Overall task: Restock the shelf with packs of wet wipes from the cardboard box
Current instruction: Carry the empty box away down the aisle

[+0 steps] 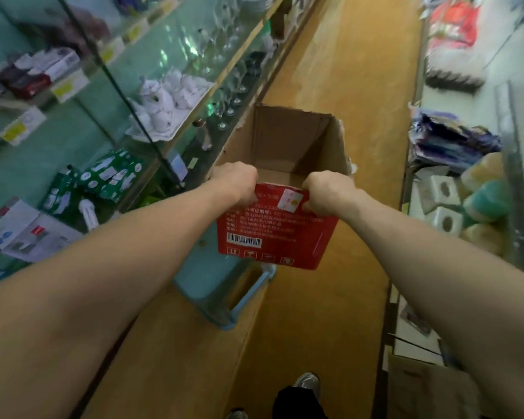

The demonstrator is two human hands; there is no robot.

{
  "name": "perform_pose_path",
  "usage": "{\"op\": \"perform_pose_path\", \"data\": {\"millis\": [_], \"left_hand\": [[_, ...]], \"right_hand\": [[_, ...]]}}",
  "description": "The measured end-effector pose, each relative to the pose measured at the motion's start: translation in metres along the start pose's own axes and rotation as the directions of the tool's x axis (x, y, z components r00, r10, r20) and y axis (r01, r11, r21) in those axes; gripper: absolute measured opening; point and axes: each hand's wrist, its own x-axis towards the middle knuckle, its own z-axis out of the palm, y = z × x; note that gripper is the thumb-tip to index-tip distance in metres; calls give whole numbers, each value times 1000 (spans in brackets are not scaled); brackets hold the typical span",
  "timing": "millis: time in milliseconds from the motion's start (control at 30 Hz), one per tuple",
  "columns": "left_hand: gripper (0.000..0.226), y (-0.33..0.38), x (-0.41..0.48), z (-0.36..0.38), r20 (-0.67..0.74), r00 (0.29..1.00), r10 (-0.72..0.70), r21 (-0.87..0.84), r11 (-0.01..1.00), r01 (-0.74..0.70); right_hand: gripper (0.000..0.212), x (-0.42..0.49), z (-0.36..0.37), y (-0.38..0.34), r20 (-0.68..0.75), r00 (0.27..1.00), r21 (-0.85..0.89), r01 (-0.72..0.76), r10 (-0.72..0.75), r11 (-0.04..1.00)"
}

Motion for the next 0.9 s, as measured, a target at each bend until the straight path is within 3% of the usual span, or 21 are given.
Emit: {"op": "perform_pose_path", "data": {"millis": [367, 900], "left_hand": [[27, 96, 112, -123, -142, 984, 108, 23, 994, -106], [28, 134, 408, -299, -164, 964, 211, 30, 977, -209]], "right_hand": [[15, 47, -97, 141, -168, 978, -30, -128, 121, 991], [17, 295, -256, 293, -143, 963, 24, -226, 227, 974]]}}
